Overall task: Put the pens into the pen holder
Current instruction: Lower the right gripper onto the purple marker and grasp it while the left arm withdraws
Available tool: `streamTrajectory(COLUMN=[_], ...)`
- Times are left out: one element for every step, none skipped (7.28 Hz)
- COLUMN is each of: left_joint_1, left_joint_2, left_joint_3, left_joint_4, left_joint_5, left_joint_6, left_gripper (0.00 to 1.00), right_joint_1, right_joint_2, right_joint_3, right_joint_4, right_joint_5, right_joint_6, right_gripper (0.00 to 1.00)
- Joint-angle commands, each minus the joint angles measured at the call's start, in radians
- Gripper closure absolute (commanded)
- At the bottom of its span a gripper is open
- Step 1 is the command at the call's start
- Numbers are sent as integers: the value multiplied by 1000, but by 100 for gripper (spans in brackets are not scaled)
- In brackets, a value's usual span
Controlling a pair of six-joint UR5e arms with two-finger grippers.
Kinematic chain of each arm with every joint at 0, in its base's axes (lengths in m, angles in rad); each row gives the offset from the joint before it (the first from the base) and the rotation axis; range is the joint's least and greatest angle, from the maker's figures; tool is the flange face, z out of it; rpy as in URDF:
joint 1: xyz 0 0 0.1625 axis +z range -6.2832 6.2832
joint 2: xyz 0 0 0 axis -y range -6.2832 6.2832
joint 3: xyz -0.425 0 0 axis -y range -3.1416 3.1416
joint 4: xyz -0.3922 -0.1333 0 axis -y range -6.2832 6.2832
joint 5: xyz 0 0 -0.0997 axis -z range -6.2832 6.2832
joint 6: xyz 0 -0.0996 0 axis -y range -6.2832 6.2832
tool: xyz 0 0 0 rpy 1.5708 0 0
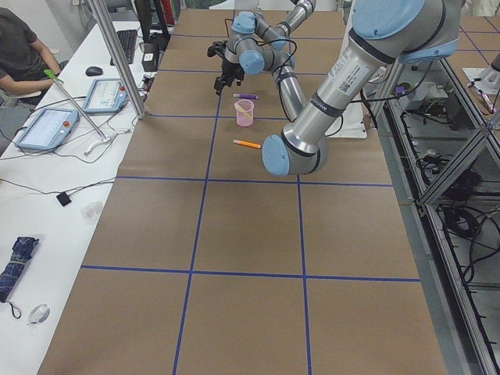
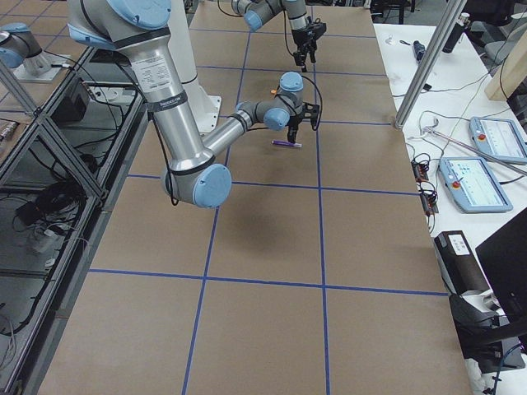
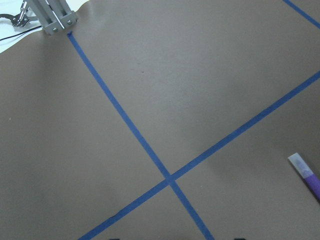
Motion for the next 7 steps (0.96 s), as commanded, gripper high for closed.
streamTrajectory(left_joint_1=[-14, -15, -15, -15, -15, -17, -17], left_joint_2=[15, 15, 15, 15, 15, 15, 17], left_joint_3=[-27, -36, -39, -39, -40, -48, -50], left_joint_4=[13, 15, 15, 15, 15, 15, 16], left_joint_5=[-10, -8, -7, -7, -5, -5, 16], left_joint_6=[-6, -9, -9, -9, -9, -9, -9], left_gripper=[11, 11, 11, 10, 10, 9, 9], right_joint_1=[9, 11, 11, 11, 6, 6, 6], right_joint_2=[49, 82, 132, 143, 137, 130, 126], right_joint_3=[-110, -141, -196, -198, -201, -201, -200], right_joint_4=[-3, -8, -44, -72, -74, -77, -88], right_joint_5=[69, 86, 106, 109, 111, 129, 137], right_joint_6=[-78, -79, -79, -74, -74, -72, -72], right_gripper=[27, 26, 26, 34, 39, 42, 44])
